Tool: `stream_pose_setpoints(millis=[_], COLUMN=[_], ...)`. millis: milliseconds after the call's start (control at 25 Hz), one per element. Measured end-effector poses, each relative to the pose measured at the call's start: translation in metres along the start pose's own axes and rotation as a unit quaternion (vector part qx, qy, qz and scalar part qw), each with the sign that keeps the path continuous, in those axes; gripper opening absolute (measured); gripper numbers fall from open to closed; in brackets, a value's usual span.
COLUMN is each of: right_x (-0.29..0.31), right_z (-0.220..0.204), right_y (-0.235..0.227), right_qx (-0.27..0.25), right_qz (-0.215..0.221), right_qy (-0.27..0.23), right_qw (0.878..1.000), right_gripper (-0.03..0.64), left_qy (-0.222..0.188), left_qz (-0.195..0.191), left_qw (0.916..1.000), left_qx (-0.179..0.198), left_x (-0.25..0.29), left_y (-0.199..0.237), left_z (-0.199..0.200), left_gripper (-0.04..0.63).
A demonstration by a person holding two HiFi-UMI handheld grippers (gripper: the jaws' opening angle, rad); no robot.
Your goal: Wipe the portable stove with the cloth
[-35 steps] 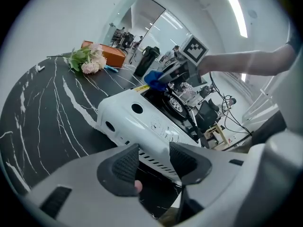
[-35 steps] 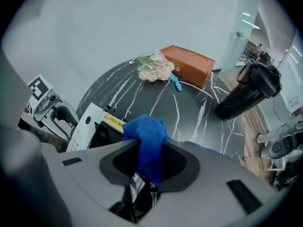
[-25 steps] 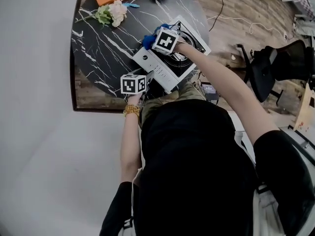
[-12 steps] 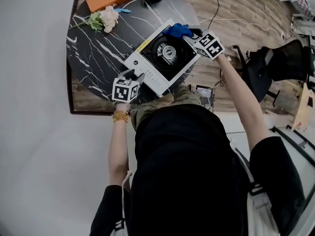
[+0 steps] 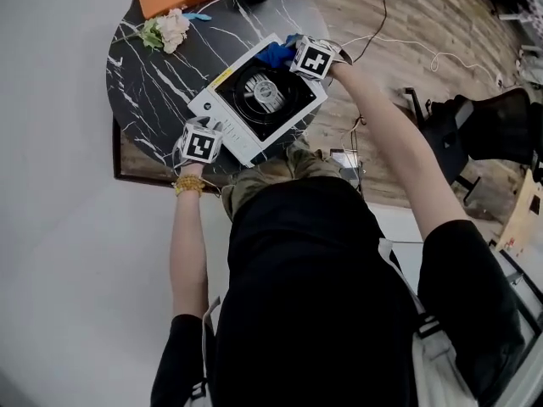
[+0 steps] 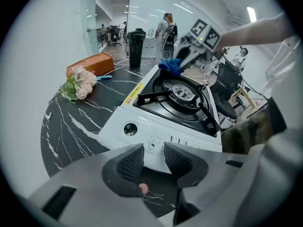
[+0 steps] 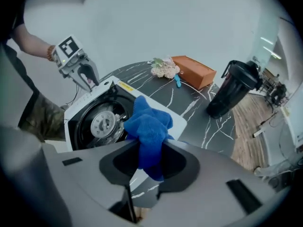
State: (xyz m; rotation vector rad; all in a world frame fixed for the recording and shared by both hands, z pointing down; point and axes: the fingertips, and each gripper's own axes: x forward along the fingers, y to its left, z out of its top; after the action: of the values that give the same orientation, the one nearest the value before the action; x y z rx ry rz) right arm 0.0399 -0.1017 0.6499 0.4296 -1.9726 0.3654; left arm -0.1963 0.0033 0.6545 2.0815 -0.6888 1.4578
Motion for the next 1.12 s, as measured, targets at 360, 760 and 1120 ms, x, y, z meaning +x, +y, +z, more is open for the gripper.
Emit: stream_pose_setpoints(millis=[360,760,1120], right_x=[-0.03,-0.096,-0.198], right_z=[-0.079,-0.082,0.088], right_y=[0.076,0.068,0.056], right_qx=[-0.013,0.111,0.082], right_qz=[0.051,0.026,-0.113], right_qy=[-0.034,-0.209,-0.473], right_qw=[0.998,0.971,0.87], right_gripper=[0.091,0.094,0.109], left_qy=[0.017,-0.085,-0.441], left_qz=[0.004,0.063,0.198], left_qw=[0.9977,0.9892,0.8622], left_qx=[-0.066,-0.102,-0.152], left_x=[0.005,-0.021,-0.16], left_y=[-0.001,0.001,-0.023], left_z=[-0.003,0.022,0.142], left_gripper=[0.132,0.121,0.061])
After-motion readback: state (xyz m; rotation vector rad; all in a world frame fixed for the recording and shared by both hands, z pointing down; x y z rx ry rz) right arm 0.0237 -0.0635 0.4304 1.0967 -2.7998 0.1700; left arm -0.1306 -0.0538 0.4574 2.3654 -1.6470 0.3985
